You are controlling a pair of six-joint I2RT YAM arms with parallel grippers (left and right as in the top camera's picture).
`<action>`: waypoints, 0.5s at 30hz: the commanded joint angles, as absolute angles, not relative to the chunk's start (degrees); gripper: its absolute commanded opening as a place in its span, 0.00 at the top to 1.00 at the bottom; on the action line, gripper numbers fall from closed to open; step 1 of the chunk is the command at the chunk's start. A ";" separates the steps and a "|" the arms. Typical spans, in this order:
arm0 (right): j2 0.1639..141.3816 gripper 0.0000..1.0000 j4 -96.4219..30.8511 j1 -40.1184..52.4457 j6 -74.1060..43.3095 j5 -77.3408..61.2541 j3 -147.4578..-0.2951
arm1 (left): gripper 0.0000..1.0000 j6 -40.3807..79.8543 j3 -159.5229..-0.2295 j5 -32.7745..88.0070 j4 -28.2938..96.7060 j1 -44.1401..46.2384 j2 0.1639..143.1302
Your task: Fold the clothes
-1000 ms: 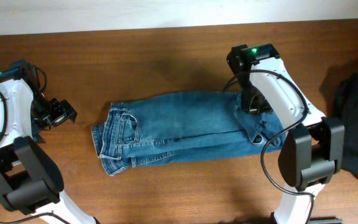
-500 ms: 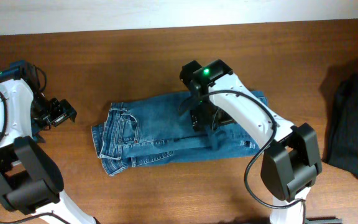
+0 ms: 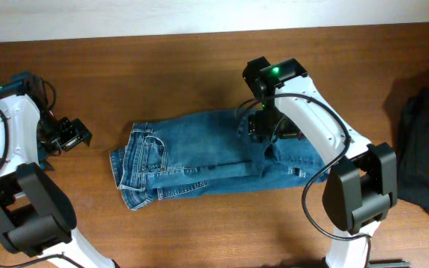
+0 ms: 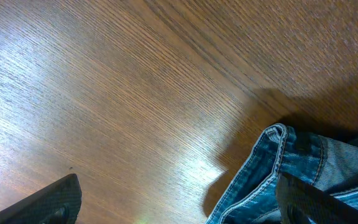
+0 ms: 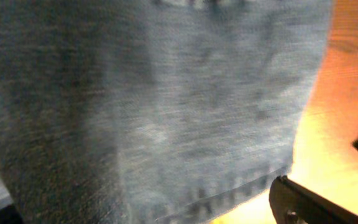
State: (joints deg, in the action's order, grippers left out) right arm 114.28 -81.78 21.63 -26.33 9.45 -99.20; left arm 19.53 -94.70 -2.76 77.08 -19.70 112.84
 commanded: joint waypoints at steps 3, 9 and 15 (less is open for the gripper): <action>114.89 0.01 -76.18 26.46 -25.76 4.67 -98.13 | 0.01 19.70 -94.59 -2.31 76.97 -20.03 112.73; 117.01 0.01 -71.66 32.10 -25.96 -1.32 -93.12 | 0.01 19.70 -94.59 -2.28 77.06 -20.03 112.73; 117.49 0.01 -63.29 35.73 -25.98 -10.92 -89.03 | 0.01 19.70 -94.59 -2.28 77.14 -20.03 112.73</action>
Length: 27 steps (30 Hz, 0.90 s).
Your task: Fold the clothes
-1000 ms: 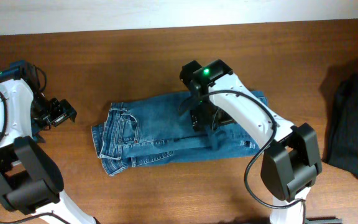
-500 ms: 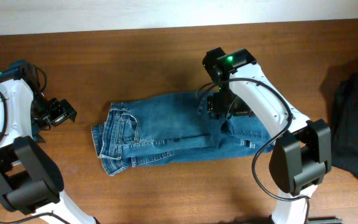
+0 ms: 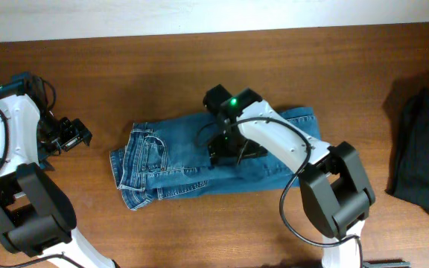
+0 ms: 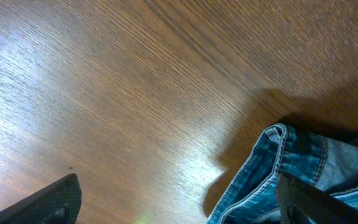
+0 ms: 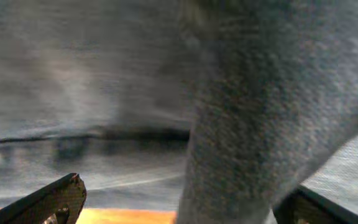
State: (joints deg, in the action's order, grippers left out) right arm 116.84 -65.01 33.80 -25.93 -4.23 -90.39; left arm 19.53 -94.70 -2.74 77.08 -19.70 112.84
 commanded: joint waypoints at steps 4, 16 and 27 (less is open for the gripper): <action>117.25 0.01 -62.13 36.75 -26.00 -11.33 -89.49 | 0.01 19.70 -94.59 -2.28 77.14 -20.03 112.73; 106.91 0.01 -75.81 29.54 -25.63 -1.78 -105.10 | 0.01 19.68 -94.59 -2.33 76.25 -20.03 112.73; 102.26 0.01 -83.83 15.59 -21.61 -1.91 -106.08 | 0.01 6.72 -84.33 24.10 70.54 -19.99 112.92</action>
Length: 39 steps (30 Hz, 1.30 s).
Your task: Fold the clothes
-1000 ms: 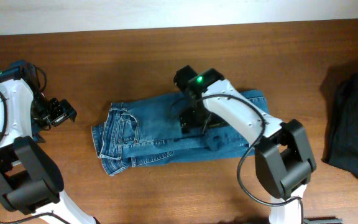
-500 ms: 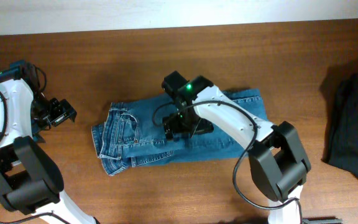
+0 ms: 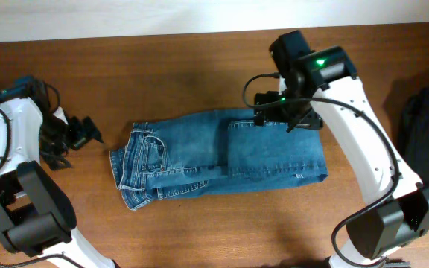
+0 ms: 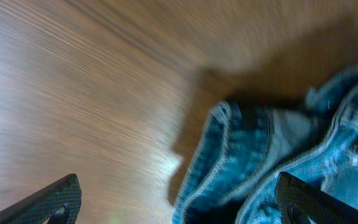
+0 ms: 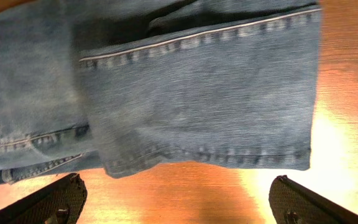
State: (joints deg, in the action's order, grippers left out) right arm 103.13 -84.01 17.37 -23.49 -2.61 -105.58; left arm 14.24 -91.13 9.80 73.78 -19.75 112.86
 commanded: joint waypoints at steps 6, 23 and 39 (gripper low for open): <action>102.26 0.01 -83.42 11.22 -19.88 -1.89 -106.08 | 0.01 -0.75 -73.03 36.88 62.04 -19.99 112.92; 102.26 0.01 -81.65 9.26 -18.83 -1.89 -106.08 | 0.01 -0.93 -66.02 37.71 58.50 -19.75 112.92; 102.26 0.01 -82.52 9.26 -18.81 -2.31 -106.08 | 0.23 1.89 -65.76 37.06 55.64 -11.40 112.92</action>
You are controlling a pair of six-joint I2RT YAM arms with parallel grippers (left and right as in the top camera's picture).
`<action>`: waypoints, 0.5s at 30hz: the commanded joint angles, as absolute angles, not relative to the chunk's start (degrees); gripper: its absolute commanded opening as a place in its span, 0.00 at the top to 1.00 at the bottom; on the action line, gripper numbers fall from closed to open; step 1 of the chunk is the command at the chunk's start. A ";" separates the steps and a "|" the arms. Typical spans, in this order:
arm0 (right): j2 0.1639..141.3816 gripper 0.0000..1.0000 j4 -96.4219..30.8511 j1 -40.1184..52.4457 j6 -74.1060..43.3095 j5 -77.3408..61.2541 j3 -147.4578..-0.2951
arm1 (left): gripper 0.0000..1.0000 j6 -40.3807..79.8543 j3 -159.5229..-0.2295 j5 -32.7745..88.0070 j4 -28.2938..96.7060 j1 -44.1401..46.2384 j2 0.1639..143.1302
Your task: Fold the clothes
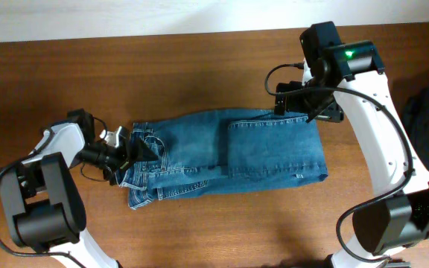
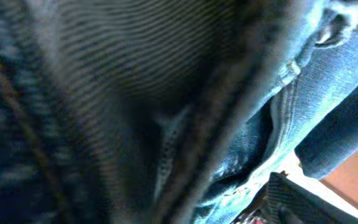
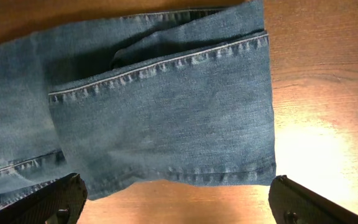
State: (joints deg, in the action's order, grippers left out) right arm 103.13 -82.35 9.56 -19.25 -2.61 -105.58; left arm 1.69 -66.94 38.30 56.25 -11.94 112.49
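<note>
The blue jeans (image 1: 229, 152) lie across the middle of the table, leg ends folded back over the thighs, waistband at the left. My left gripper (image 1: 125, 152) is low at the waistband, jaws spread. In the left wrist view, denim (image 2: 135, 93) fills the frame up close and only one of the fingers (image 2: 309, 202) shows. My right gripper (image 1: 309, 106) hovers open above the far right edge of the jeans. In the right wrist view, the folded leg panel (image 3: 166, 118) lies below the open gripper (image 3: 178, 199), which holds nothing.
A dark garment lies at the table's right edge. The brown wooden table (image 1: 199, 67) shows bare wood beyond and in front of the jeans. The white wall edge runs along the back.
My left gripper has moved from bare table left of the jeans right up to the waistband, denim now filling its view. My right gripper has shifted a little right and farther from the cloth.
My right gripper first had the leg ends lifted over the right half of the jeans, then was over the middle with them. Then the legs lay folded back and it stood open above. The left gripper stayed open at the far left, and is now at the waistband.
</note>
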 commanded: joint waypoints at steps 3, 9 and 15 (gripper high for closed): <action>102.26 0.01 -82.54 9.26 -18.81 -2.31 -106.08 | 0.54 1.91 -65.76 36.38 55.31 -11.40 112.92; 102.26 0.01 -82.52 9.26 -18.81 -2.31 -106.08 | 0.92 1.91 -65.78 34.41 55.29 -11.40 112.92; 102.26 0.01 -83.13 9.26 -18.76 -2.31 -106.08 | 0.99 5.15 -66.81 25.08 55.53 -11.40 112.92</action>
